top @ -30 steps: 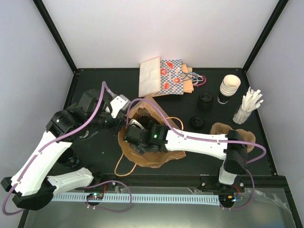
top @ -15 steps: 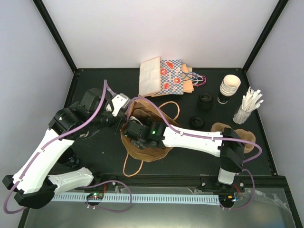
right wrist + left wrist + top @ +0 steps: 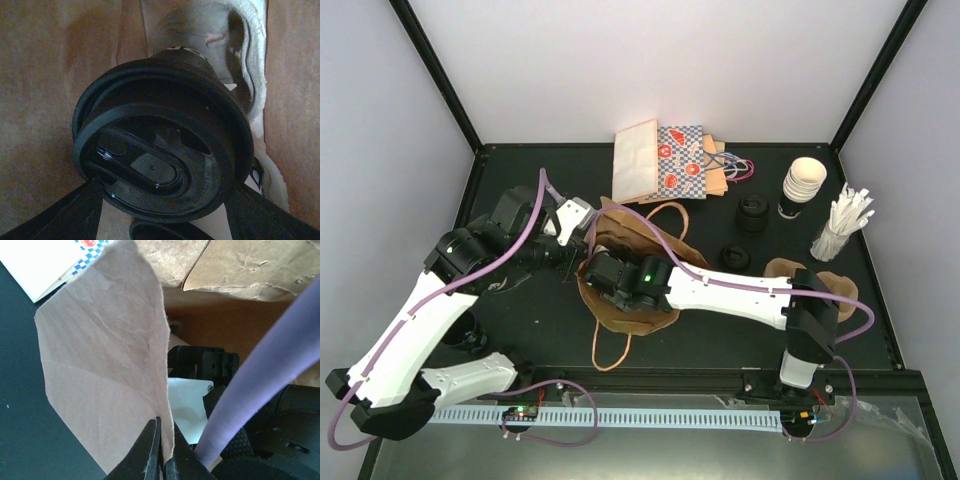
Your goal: Pack the takeout coffee
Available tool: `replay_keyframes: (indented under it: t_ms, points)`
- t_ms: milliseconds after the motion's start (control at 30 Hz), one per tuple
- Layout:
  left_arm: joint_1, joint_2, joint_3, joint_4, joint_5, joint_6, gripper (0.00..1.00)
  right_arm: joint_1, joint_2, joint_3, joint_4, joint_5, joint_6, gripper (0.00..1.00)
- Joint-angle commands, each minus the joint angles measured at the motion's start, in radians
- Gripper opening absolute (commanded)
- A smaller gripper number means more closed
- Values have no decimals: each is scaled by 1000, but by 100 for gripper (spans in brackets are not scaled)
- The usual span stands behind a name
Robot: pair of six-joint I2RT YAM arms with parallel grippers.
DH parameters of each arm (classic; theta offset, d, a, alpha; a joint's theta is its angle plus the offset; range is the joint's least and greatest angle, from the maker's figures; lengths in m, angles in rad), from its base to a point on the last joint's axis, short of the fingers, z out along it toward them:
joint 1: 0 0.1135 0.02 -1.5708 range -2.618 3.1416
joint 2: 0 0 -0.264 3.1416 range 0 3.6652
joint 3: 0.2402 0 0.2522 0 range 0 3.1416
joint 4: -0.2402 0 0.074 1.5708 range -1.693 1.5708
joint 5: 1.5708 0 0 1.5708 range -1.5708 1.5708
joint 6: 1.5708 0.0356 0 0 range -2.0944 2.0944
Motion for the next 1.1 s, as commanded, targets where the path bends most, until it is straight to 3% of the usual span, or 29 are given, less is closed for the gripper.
replay_keyframes:
  t_ms: [0, 267, 700, 767, 833, 900, 1000, 1067]
  points:
    - [-16, -35, -21, 45, 106, -19, 2, -5, -44, -27, 21, 31, 13, 69]
    - [-18, -107, -173, 109, 189, -100, 3, 16, -121, -72, -17, 128, 22, 68]
    - [-20, -235, -378, 212, 341, -258, 6, 82, -193, -147, -57, 151, 7, 68]
    - [-21, -243, -382, 217, 345, -265, 22, 93, -200, -161, -57, 118, 12, 66]
    - [-22, -252, -374, 220, 314, -279, 57, 97, -205, -179, -55, 84, 27, 65]
    - [-17, -267, -362, 221, 225, -328, 79, 109, -199, -197, -47, 69, 42, 64]
    - [7, -302, -334, 241, 156, -373, 98, 137, -178, -222, -44, 74, 57, 64]
    - [46, -317, -315, 242, 145, -389, 99, 160, -168, -234, -43, 74, 66, 64]
